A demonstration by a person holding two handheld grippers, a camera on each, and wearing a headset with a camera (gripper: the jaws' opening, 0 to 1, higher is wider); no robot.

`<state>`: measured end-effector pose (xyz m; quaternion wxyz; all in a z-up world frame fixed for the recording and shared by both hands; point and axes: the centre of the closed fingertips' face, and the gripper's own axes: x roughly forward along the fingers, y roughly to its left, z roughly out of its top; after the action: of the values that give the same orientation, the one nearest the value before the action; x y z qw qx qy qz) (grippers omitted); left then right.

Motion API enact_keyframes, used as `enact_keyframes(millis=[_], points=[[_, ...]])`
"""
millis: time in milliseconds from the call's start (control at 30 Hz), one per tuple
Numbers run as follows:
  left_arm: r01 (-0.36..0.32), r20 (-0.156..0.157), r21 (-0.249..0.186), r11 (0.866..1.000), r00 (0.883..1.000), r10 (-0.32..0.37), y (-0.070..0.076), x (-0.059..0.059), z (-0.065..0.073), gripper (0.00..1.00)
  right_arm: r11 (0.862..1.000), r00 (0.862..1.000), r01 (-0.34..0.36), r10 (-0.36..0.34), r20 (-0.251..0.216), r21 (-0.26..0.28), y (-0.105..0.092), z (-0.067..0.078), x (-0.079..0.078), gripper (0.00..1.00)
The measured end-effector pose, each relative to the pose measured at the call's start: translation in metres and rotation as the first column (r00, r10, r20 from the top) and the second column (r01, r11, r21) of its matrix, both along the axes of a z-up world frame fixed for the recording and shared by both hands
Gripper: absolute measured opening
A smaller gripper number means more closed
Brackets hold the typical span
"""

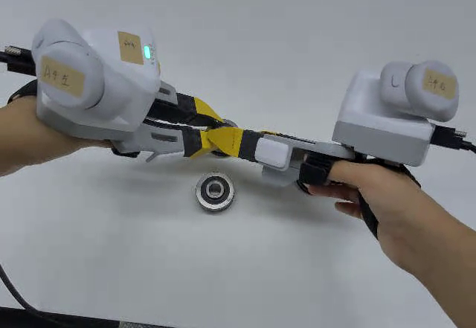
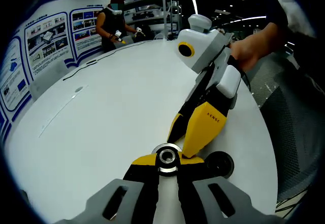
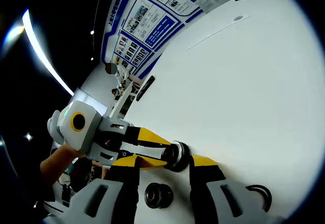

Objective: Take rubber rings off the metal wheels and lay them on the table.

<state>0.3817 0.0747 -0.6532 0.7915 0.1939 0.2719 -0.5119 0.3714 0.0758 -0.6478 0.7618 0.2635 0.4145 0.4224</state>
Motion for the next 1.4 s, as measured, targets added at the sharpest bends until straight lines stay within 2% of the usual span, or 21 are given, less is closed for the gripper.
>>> enact_keyframes(millis=[167, 500, 733, 867, 1033, 1133, 1200, 1233, 1333, 1400], points=[[0.0, -0.001, 0.0, 1.0, 1.0, 0.0, 0.0005, 0.0003, -0.0002, 0.12, 1.0, 1.0, 0.002, -0.002, -0.001, 0.015, 0.0028, 0.0019, 0.0017, 0.4], [0.008, 0.0, 0.002, 1.0, 1.0, -0.008, -0.0007, -0.0016, 0.0001, 0.12, 1.0, 1.0, 0.006, -0.006, -0.008, -0.02, 0.005, 0.0031, -0.0015, 0.44], [0.016, 0.015, 0.018, 1.0, 1.0, -0.017, -0.0011, -0.002, -0.0001, 0.12, 0.999, 0.998, 0.025, -0.026, -0.052, -0.028, 0.0034, 0.0028, -0.0035, 0.44], [0.012, 0.01, 0.013, 1.0, 1.0, -0.012, -0.0009, -0.0017, 0.0002, 0.12, 0.999, 0.998, 0.042, -0.043, -0.056, -0.013, 0.0025, 0.0029, -0.0038, 0.44], [0.011, 0.007, 0.004, 1.0, 1.0, -0.011, -0.0009, -0.0017, 0.0005, 0.12, 0.996, 0.996, 0.082, -0.08, -0.037, 0.047, 0.0051, 0.008, 0.0033, 0.48], [0.01, 0.007, 0.003, 1.0, 1.0, -0.01, -0.0008, -0.0017, 0.0004, 0.12, 0.997, 0.997, 0.069, -0.067, -0.041, 0.041, 0.0036, 0.0048, 0.0055, 0.45], [0.012, 0.007, 0.002, 1.0, 1.0, -0.012, -0.0009, -0.0017, 0.0004, 0.12, 0.996, 0.996, 0.063, -0.058, -0.063, 0.07, 0.0021, 0.0057, 0.0043, 0.44], [0.014, 0.006, 0.002, 1.0, 1.0, -0.014, -0.001, -0.0017, 0.0004, 0.12, 0.996, 0.996, 0.055, -0.05, -0.077, 0.069, 0.0008, 0.0048, 0.0031, 0.43], [0.018, 0.007, 0.009, 1.0, 1.0, -0.018, -0.0011, -0.0018, 0.0002, 0.12, 0.998, 0.998, 0.031, -0.028, -0.064, 0.046, 0.001, 0.0035, -0.0008, 0.4], [0.014, 0.007, 0.007, 1.0, 1.0, -0.014, -0.001, -0.0017, 0.0003, 0.12, 0.998, 0.997, 0.04, -0.037, -0.068, 0.051, 0.0012, 0.0041, -0.0008, 0.41]])
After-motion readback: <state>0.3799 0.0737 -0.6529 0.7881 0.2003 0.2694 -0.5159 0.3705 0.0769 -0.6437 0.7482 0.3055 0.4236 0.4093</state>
